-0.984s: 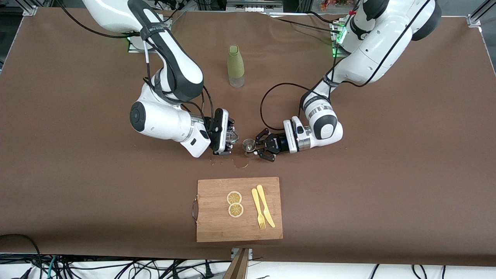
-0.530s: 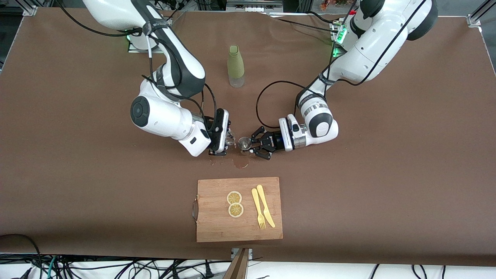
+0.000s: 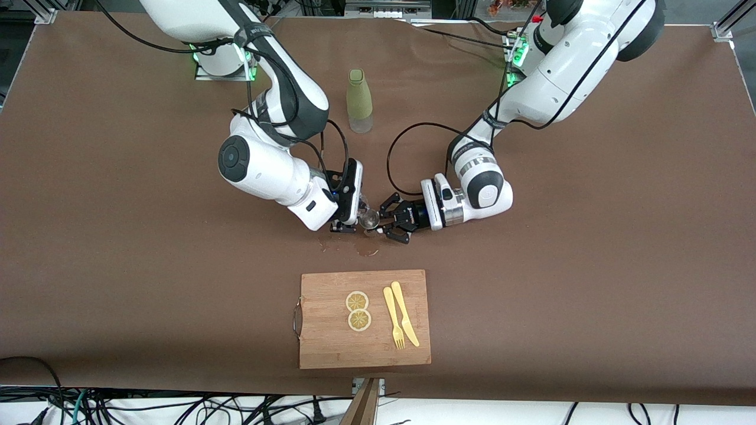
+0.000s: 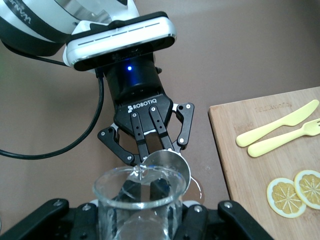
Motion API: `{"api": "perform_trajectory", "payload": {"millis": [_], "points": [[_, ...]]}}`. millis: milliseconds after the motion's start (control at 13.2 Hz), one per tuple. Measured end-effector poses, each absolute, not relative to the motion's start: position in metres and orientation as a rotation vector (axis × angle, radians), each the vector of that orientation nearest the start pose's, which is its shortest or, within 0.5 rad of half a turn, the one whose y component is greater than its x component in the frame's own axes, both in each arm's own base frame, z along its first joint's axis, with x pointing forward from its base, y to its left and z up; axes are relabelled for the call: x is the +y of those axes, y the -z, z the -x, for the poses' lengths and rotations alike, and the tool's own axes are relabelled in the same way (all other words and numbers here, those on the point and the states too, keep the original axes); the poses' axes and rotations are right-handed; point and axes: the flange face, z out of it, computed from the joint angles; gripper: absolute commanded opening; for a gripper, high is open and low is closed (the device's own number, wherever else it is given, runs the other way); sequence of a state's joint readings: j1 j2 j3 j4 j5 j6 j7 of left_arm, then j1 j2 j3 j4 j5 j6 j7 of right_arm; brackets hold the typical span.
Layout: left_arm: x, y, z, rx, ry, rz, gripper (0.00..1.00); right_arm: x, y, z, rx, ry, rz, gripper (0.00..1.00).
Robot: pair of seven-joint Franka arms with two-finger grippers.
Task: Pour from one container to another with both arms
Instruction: 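Tilt the jigger with the left gripper, pouring into the held beaker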
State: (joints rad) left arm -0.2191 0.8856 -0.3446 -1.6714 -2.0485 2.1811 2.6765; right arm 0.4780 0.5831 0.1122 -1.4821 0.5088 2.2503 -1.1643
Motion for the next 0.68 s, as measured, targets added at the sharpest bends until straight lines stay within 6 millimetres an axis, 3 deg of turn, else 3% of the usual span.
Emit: {"api": "perform_trajectory", "payload": {"millis": [681], "points": [[-0.3686, -0.1285, -0.5696, -1.049, -1.305, -1.472, 0.0, 0.4035, -0.3562, -0.6063, -1.781, 0.428, 2.036, 0.0]]}}
